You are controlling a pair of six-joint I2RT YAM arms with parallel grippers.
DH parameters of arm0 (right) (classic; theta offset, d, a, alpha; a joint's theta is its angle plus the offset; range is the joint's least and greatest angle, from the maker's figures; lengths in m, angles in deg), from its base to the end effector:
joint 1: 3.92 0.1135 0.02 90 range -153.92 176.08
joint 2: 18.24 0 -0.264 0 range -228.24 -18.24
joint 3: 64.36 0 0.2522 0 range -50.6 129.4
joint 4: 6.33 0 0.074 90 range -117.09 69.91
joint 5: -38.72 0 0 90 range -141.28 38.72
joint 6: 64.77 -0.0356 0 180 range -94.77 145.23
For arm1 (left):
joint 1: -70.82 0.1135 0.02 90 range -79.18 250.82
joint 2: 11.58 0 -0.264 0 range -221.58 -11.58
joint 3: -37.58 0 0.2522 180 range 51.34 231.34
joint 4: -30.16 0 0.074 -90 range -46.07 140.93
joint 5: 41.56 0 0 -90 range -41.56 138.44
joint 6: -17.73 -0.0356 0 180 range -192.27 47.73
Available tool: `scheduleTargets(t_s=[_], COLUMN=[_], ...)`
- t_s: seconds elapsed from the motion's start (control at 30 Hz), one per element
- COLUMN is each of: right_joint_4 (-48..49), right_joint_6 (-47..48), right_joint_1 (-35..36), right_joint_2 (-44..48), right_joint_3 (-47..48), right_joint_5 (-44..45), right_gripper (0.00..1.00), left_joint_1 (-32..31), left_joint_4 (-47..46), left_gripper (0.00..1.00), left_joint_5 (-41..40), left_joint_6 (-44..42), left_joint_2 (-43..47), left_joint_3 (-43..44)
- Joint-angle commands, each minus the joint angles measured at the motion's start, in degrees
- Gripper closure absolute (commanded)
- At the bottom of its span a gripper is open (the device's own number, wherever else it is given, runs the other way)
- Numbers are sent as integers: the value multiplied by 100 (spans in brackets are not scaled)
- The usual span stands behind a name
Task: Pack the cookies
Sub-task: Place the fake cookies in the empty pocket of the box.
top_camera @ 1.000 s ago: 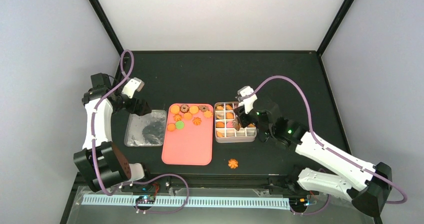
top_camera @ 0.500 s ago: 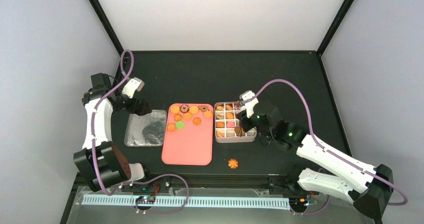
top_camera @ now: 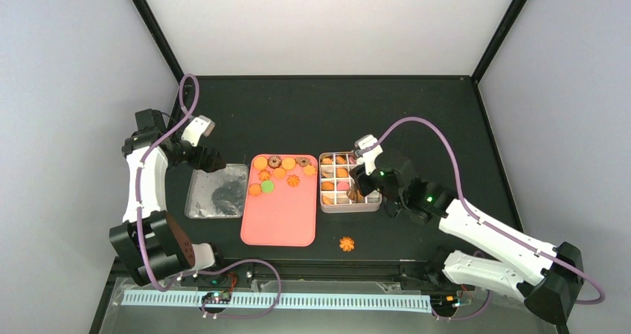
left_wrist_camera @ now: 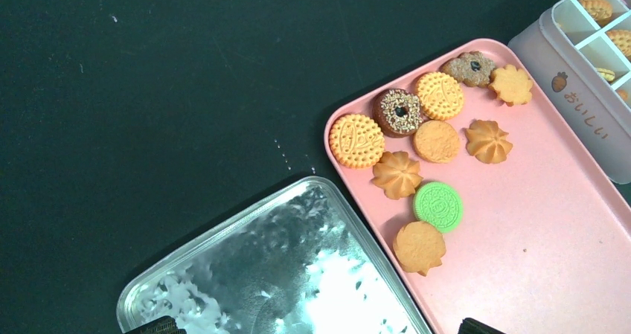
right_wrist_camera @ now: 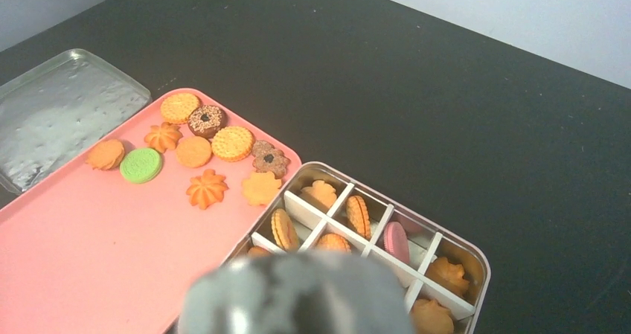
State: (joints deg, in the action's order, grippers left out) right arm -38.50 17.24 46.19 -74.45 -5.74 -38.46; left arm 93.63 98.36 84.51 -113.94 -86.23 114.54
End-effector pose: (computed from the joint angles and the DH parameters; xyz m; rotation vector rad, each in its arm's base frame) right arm 0.1468 0.1634 0.2895 -0.6253 2.0036 0.3843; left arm 0.2331 0.0753 0.2844 0.5655 2.3722 -0.3928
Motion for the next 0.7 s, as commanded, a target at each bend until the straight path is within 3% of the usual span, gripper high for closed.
scheduleTargets(t_s=[0.0,0.3,0.67], right_joint_4=[139,200,1010], right_joint_6=[57,206,290], right_joint_1=[-20,-23,268], right_joint_2=[142,-89,-2262], right_joint_3=[227,743,2233], right_joint_5=[66,-294,-1262], right_gripper=[62,63,63], left_joint_1=[31,35,31], left_joint_4=[74,61,115], left_gripper=[1,1,1], left_joint_5=[130,110,4], left_joint_6=[-78,-84,-104], left_joint_2=[-41,-40,18], left_joint_3=[143,122,97])
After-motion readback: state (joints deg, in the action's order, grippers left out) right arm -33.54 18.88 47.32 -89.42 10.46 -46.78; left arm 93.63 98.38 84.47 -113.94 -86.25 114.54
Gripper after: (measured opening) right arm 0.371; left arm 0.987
